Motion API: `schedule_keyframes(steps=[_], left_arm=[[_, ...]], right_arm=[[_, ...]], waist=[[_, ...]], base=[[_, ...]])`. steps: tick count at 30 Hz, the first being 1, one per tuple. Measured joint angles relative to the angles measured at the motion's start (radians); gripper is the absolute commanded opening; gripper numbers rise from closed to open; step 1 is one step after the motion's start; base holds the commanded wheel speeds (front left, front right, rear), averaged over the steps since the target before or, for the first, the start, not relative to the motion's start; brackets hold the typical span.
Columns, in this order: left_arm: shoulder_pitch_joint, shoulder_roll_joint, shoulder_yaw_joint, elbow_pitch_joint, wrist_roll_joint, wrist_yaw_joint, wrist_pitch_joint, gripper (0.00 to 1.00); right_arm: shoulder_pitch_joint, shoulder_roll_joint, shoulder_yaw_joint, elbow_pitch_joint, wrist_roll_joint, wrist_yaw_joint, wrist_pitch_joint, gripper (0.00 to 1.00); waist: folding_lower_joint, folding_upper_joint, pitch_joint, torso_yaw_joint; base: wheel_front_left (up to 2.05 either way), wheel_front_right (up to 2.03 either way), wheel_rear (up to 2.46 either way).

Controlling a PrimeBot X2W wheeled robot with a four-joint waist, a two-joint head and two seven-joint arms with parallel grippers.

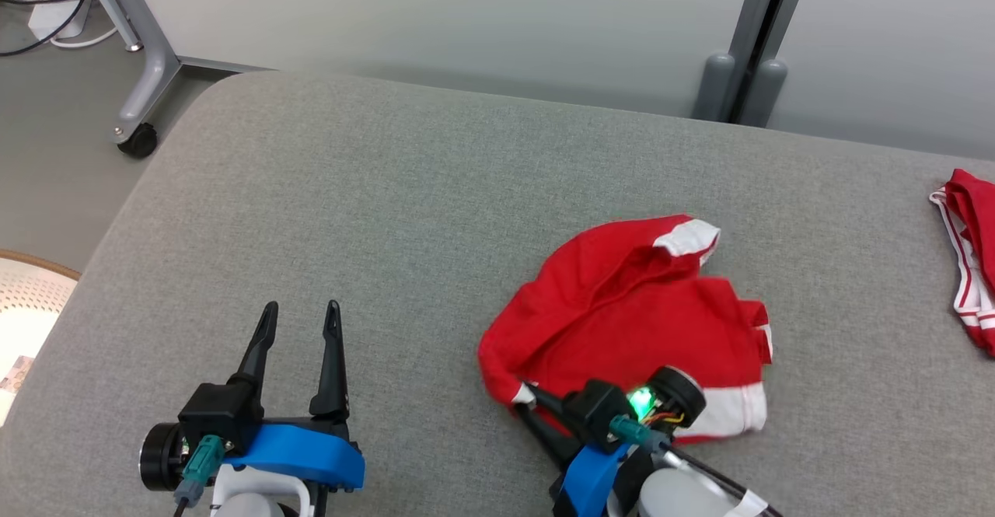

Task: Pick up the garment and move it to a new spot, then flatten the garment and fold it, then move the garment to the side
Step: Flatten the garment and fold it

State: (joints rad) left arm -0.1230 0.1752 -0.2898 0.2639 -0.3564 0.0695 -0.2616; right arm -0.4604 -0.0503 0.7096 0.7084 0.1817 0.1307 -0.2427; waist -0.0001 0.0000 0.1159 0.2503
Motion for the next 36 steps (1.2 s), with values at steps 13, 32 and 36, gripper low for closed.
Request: schedule_keyframes(steps=[13, 32, 36], left_arm=[[0.017, -0.022, 0.033, 0.011, 0.016, -0.014, 0.000, 1.00], [0.057, -0.020, 0.084, -0.021, 0.037, -0.008, 0.000, 1.00], [0.054, -0.020, 0.085, -0.022, 0.041, -0.010, 0.000, 1.00]], right_arm=[[0.033, 0.000, 0.120, -0.070, 0.095, 0.000, -0.005, 1.00], [0.233, -0.137, -0.369, -0.359, -0.021, 0.000, 0.056, 1.00], [0.302, -0.140, -0.399, -0.424, -0.034, 0.000, 0.091, 1.00]], waist=[[0.0000, 0.0000, -0.023, -0.038], [0.0000, 0.0000, -0.035, -0.132], [0.0000, 0.0000, -0.026, -0.138]], base=[[0.00, 0.00, 0.00], [0.00, 0.00, 0.00], [0.00, 0.00, 0.00]])
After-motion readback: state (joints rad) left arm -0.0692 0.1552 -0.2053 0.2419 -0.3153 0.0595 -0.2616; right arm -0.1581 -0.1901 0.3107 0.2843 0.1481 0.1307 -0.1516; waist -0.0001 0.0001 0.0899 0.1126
